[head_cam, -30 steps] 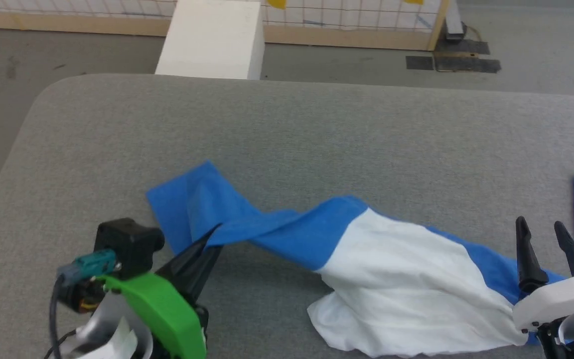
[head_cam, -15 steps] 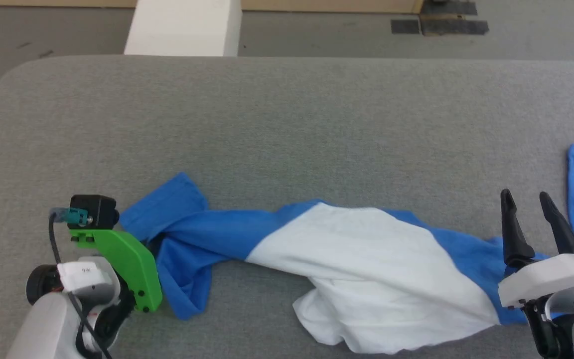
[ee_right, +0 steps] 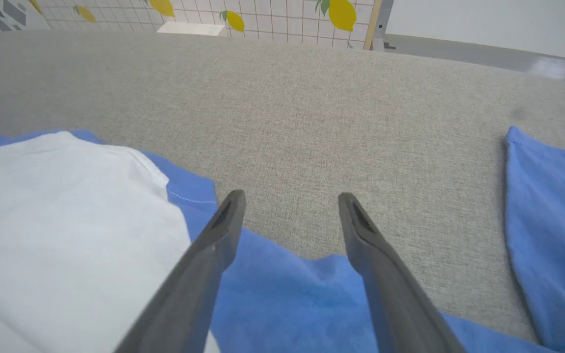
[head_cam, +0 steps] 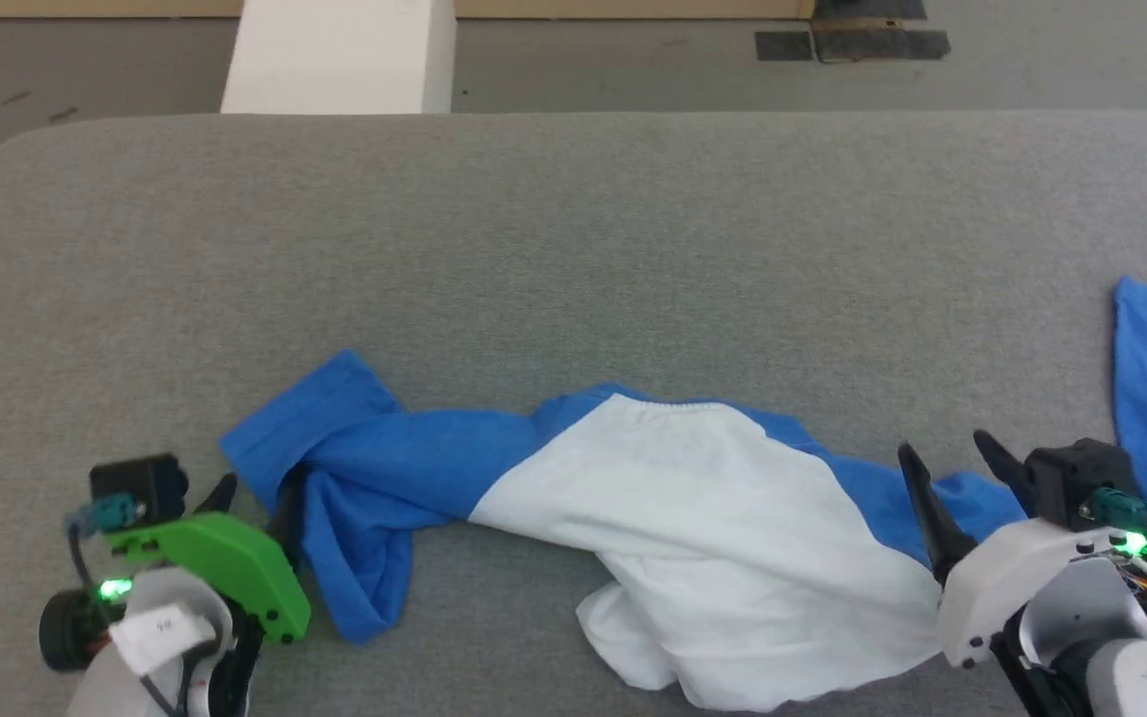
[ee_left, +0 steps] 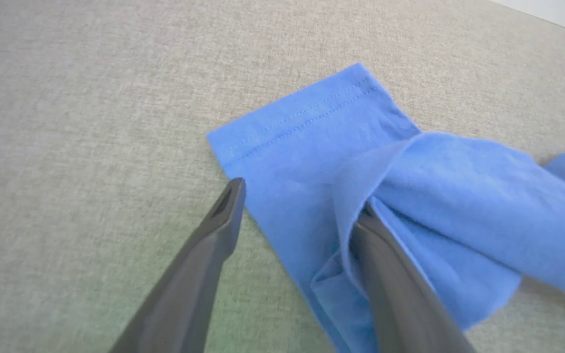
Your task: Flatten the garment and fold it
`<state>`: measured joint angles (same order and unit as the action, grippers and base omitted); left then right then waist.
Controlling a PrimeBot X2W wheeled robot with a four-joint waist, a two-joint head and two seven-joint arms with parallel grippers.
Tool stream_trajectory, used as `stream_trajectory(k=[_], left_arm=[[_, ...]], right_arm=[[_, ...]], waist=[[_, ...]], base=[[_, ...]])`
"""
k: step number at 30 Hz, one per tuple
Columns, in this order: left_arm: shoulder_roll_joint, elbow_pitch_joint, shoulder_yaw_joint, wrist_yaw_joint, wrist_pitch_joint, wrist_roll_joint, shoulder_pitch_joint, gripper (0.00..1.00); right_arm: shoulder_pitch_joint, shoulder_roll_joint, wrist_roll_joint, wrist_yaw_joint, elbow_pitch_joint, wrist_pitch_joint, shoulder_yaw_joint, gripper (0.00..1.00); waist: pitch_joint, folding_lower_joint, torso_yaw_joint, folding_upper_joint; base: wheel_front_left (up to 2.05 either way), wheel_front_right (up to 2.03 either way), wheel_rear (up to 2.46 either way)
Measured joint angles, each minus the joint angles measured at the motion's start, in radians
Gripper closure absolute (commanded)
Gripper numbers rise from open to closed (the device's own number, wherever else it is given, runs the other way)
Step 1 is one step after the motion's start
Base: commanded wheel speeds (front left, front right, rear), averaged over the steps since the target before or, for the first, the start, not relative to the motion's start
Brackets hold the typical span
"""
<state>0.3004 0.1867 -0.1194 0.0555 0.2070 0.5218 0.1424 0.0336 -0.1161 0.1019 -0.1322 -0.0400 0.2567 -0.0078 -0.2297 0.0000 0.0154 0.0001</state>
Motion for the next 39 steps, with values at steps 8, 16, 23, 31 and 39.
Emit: stream_trajectory(k=[8,16,23,31,39], left_arm=[[-0.054,-0.069,0.003,0.014,-0.212,-0.031,-0.071,0.00],[-0.070,-0.073,-0.026,-0.039,-0.340,-0.047,-0.071,0.00],[-0.099,-0.057,-0.028,-0.055,-0.439,-0.068,-0.039,0.00],[-0.130,-0.017,-0.036,-0.074,-0.457,-0.074,0.014,0.00],[-0.147,0.004,-0.042,-0.099,-0.459,-0.100,0.044,0.00]], right_arm=[[-0.002,-0.103,-0.016,0.000,0.045,0.247,0.016,0.00],[0.081,-0.187,0.035,0.000,0.137,0.390,0.084,0.00],[0.182,-0.227,0.057,0.000,0.187,0.447,0.131,1.00],[0.357,-0.267,-0.056,0.000,0.216,0.307,0.046,1.00],[0.416,-0.257,0.043,0.000,0.242,0.268,0.100,0.40]], waist=[[0.030,0.0000,0.065,0.0000],[0.025,0.0000,0.121,0.0000],[-0.008,0.0000,0.142,0.0000],[-0.046,0.0000,0.154,0.0000],[-0.055,0.0000,0.175,0.0000]], base=[[0.00,0.00,0.00],[0.00,0.00,0.00],[0.00,0.00,0.00],[0.00,0.00,0.00],[0.00,0.00,0.00]])
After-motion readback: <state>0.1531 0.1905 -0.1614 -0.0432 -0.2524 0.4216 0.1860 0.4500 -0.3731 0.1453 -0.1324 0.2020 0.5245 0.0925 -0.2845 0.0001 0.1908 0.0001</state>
